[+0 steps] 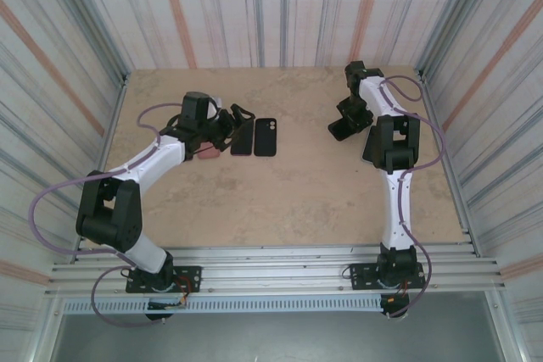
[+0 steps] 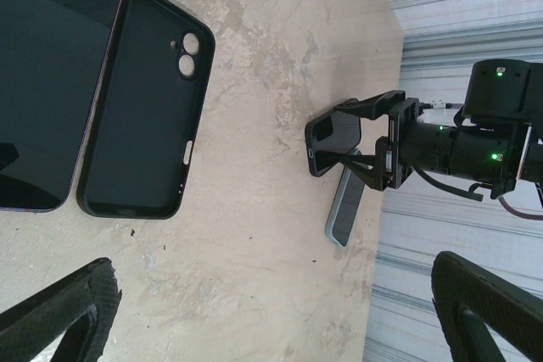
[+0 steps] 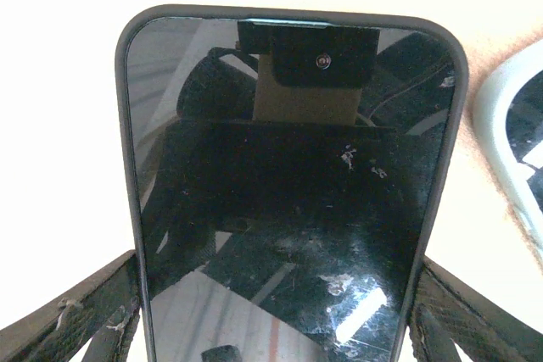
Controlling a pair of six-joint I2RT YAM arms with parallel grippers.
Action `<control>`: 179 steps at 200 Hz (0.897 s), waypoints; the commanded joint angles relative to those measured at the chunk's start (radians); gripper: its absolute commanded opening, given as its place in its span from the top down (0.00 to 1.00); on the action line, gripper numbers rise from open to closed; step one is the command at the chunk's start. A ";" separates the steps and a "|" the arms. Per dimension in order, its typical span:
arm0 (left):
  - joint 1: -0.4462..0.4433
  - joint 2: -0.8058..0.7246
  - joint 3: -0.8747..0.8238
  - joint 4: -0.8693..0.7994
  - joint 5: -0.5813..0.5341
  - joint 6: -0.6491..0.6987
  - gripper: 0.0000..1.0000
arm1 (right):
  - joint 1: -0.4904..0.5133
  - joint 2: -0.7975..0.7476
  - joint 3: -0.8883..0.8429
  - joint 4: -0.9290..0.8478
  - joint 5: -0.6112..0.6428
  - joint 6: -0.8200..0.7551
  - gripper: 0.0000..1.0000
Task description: Take the phone out of the phone case
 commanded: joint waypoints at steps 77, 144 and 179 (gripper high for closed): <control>0.006 0.046 0.071 0.007 0.031 0.048 0.03 | 0.026 -0.240 -0.264 0.202 -0.079 -0.144 0.55; 0.012 0.087 0.138 -0.024 0.055 0.119 0.03 | 0.073 -0.365 -0.416 0.313 -0.110 -0.282 0.55; 0.016 0.133 0.220 -0.078 0.074 0.200 0.05 | 0.130 -0.466 -0.550 0.472 -0.153 -0.443 0.51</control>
